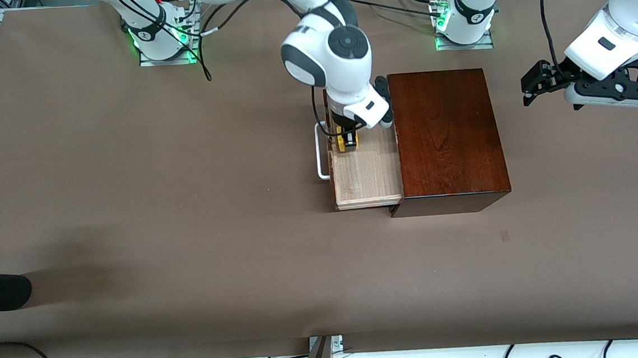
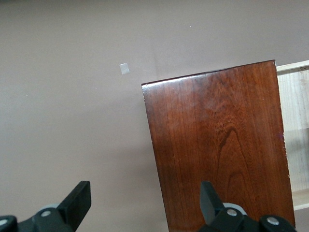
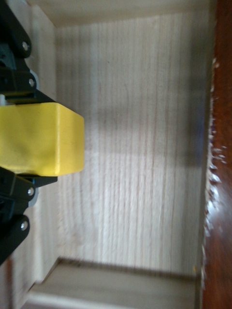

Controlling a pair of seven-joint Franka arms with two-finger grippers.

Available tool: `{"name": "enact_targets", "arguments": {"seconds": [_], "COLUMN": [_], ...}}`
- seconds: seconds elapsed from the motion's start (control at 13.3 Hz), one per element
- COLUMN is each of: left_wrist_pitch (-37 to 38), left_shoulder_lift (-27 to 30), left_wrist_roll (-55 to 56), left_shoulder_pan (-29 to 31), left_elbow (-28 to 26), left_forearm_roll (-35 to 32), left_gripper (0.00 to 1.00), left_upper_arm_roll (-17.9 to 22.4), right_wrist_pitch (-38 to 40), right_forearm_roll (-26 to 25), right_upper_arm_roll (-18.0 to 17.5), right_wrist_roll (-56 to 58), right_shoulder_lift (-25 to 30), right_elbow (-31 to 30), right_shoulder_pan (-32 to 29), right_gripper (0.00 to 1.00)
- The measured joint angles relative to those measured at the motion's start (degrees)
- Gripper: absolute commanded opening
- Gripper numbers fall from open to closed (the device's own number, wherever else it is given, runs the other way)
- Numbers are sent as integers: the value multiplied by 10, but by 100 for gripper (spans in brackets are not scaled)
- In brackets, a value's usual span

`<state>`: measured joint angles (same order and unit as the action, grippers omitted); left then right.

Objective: Open drawer, take yellow block, close drawer
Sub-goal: 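Lower the right gripper into the drawer and grasp the yellow cube, then lift the cube out with the right gripper while the left gripper returns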

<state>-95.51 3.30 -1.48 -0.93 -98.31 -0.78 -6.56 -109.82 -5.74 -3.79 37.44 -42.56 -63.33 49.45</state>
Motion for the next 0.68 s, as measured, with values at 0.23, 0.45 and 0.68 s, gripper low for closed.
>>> {"name": "enact_targets", "arguments": {"seconds": [0.23, 0.45, 0.68], "left_wrist_pitch": [1, 17, 84], "left_shoulder_lift": [-12, -30, -36], "left_wrist_roll": [-1, -2, -31], "left_shoulder_pan": [0, -1, -5], "left_elbow": [6, 27, 45], "left_forearm_roll": [0, 0, 12], "left_gripper": [100, 100, 100], "left_upper_arm_roll": [0, -3, -41], "right_wrist_pitch": [59, 84, 133], "right_forearm_roll": [0, 9, 41], "right_upper_arm_roll": [15, 20, 23], "right_wrist_roll": [-1, 0, 4], "right_shoulder_lift": [48, 98, 136], "right_elbow": [30, 35, 35], "right_shoulder_pan": [-28, -113, -224], "right_gripper": [0, 0, 0]}}
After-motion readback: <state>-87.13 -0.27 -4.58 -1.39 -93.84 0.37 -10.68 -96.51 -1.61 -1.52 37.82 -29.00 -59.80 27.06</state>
